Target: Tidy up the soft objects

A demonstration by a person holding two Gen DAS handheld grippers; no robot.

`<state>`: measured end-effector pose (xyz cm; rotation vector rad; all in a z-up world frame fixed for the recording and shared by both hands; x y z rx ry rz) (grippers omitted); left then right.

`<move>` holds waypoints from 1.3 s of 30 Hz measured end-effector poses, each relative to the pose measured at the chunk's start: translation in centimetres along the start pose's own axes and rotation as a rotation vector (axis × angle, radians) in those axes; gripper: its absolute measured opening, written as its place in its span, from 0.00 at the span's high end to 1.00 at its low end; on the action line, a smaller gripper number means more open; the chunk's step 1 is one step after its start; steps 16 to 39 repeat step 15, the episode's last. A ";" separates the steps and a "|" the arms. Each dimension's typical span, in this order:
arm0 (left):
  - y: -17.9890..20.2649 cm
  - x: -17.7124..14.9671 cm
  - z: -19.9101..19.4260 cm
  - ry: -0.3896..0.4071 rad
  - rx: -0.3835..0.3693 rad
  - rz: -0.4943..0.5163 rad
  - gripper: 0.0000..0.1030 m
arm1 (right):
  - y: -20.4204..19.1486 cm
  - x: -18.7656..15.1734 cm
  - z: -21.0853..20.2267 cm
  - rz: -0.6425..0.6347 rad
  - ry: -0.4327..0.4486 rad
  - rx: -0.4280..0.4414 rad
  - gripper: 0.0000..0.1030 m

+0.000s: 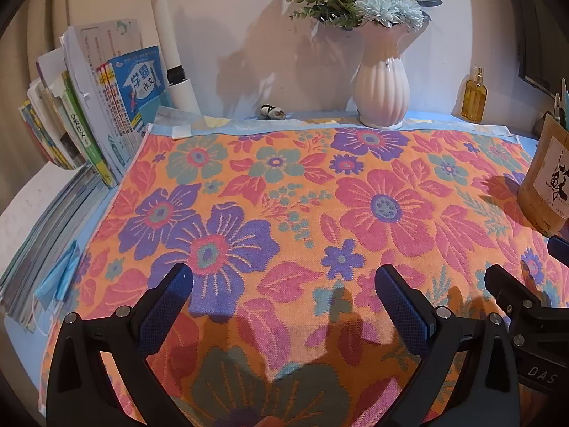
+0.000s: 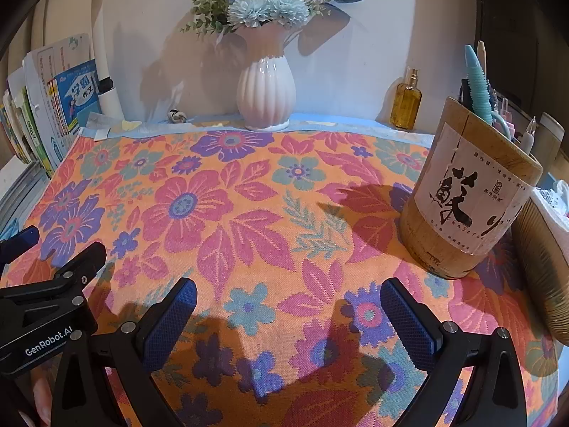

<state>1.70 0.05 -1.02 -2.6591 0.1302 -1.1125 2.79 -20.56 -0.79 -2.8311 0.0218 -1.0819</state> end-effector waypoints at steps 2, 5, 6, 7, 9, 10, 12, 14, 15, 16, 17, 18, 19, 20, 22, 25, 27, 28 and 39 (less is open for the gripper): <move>0.0 0.0 0.1 -0.003 -0.001 0.004 0.01 | 0.0 0.0 0.0 0.000 -0.001 0.001 0.00; 0.0 0.0 0.1 -0.004 0.004 0.006 0.01 | 0.0 0.0 0.1 -0.003 -0.006 0.001 0.00; 0.0 0.0 0.0 -0.002 0.007 0.005 0.01 | -0.1 -0.1 0.1 -0.003 -0.009 -0.001 0.00; 0.0 0.0 0.0 0.001 0.012 0.004 0.01 | -0.1 -0.1 0.2 -0.005 -0.009 -0.002 0.00; -0.1 0.1 -0.2 0.015 0.022 0.006 0.01 | -0.1 -0.1 0.1 -0.008 -0.008 -0.005 0.00; -0.1 0.2 -0.4 0.027 0.032 0.007 0.01 | -0.1 -0.1 0.2 -0.008 -0.009 -0.004 0.00; -0.3 0.4 -1.0 0.066 0.044 0.004 0.01 | -0.1 -0.1 0.2 -0.012 -0.009 -0.006 0.00; -0.5 0.5 -1.1 0.072 0.048 0.000 0.01 | -0.1 -0.1 0.2 -0.014 -0.010 -0.007 0.00; -0.5 0.5 -1.0 0.065 0.045 -0.002 0.01 | 0.0 -0.1 0.3 -0.016 -0.011 -0.005 0.00; -0.5 0.5 -1.0 0.065 0.045 -0.002 0.01 | 0.0 -0.1 0.3 -0.016 -0.011 -0.005 0.00; -0.5 0.5 -1.0 0.065 0.045 -0.002 0.01 | 0.0 -0.1 0.3 -0.016 -0.011 -0.005 0.00; -0.5 0.5 -1.0 0.065 0.045 -0.002 0.01 | 0.0 -0.1 0.3 -0.016 -0.011 -0.005 0.00; -0.5 0.5 -1.0 0.065 0.045 -0.002 0.01 | 0.0 -0.1 0.3 -0.016 -0.011 -0.005 0.00; -0.5 0.5 -1.0 0.065 0.045 -0.002 0.01 | 0.0 -0.1 0.3 -0.016 -0.011 -0.005 0.00; -0.5 0.5 -1.0 0.065 0.045 -0.002 0.01 | 0.0 -0.1 0.3 -0.016 -0.011 -0.005 0.00; -0.5 0.5 -1.0 0.065 0.045 -0.002 0.01 | 0.0 -0.1 0.3 -0.016 -0.011 -0.005 0.00; -0.5 0.5 -1.0 0.065 0.045 -0.002 0.01 | 0.0 -0.1 0.3 -0.016 -0.011 -0.005 0.00; -0.5 0.5 -1.0 0.065 0.045 -0.002 0.01 | 0.0 -0.1 0.3 -0.016 -0.011 -0.005 0.00; -0.5 0.5 -1.0 0.065 0.045 -0.002 0.01 | 0.0 -0.1 0.3 -0.016 -0.011 -0.005 0.00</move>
Point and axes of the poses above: each gripper's, at about its wrist camera, not at the fingertips, and z roughly the way its jaws point, y to its right, x to its top, the point moved 6 cm from there along z, roughly the way its jaws point, and after that the axes turned 11 degrees about z, right-handed, at the moved point
